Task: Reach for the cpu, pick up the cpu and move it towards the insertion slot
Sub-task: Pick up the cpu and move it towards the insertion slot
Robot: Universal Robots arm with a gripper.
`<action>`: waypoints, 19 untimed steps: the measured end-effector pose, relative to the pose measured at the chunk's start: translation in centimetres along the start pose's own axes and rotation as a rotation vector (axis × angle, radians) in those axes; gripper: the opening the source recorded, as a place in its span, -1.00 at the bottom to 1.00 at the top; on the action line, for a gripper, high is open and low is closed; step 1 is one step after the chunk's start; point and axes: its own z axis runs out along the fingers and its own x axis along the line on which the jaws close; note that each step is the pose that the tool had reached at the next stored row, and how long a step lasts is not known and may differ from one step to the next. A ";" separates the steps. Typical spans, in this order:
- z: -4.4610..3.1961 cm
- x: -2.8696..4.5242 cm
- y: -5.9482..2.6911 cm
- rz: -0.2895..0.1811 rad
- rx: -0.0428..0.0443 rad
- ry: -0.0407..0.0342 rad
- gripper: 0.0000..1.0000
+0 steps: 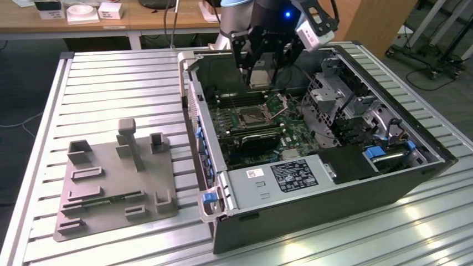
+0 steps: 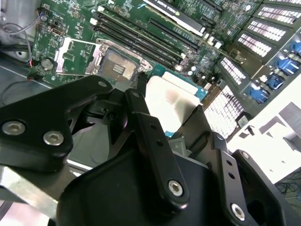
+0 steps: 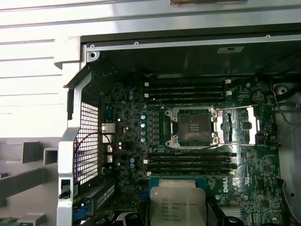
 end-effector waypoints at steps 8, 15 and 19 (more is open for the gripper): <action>0.25 -0.90 1.46 0.000 -0.0019 -0.0001 0.09; 0.44 -1.72 2.25 0.000 -0.0067 -0.0008 0.09; 0.54 -2.04 2.45 0.000 -0.0099 -0.0011 0.09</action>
